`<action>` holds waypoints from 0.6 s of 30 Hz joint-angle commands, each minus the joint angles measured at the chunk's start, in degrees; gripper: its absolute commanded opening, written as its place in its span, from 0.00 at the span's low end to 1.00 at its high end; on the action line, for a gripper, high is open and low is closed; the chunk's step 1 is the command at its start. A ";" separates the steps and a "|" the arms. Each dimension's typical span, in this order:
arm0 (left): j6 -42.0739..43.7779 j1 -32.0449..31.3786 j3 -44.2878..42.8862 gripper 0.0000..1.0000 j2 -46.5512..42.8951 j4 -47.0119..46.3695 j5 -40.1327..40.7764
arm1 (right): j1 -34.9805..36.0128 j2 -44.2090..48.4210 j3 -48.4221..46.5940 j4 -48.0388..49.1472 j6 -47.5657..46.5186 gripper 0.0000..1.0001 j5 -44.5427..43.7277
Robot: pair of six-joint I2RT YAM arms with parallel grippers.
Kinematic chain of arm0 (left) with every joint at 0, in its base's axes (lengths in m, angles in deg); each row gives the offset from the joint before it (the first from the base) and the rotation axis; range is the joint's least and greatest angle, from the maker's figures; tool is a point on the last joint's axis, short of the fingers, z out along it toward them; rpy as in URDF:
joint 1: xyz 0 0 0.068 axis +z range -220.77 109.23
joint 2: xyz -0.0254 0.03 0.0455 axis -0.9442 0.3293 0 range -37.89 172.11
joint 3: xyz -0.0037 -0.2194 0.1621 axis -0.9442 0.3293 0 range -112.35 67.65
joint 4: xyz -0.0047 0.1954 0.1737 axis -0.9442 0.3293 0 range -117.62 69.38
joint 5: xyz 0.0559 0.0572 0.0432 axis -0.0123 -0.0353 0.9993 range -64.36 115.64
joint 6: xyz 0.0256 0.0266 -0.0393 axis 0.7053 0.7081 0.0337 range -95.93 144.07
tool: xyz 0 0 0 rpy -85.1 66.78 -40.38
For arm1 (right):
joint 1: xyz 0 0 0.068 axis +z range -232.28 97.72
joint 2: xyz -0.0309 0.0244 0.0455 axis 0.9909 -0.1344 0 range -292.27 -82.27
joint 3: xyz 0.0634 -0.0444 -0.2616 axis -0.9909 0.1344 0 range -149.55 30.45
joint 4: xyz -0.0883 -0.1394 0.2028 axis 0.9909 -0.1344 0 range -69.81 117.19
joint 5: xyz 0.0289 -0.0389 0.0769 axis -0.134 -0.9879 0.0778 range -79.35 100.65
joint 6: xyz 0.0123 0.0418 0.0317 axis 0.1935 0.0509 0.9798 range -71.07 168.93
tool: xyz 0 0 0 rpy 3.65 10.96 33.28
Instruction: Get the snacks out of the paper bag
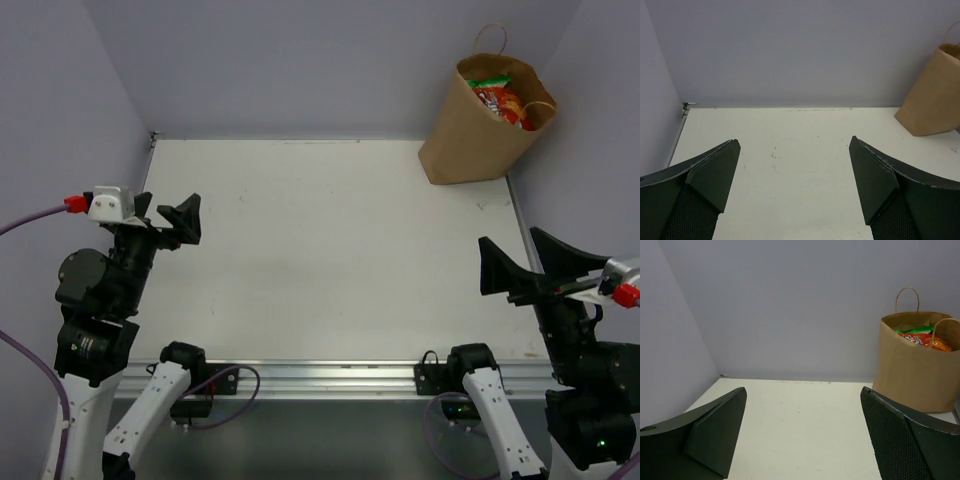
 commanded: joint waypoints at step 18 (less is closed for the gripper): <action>-2.40 -0.31 7.08 1.00 6.78 -2.82 -7.82 | -0.26 -33.42 -1.41 8.72 0.80 0.99 4.42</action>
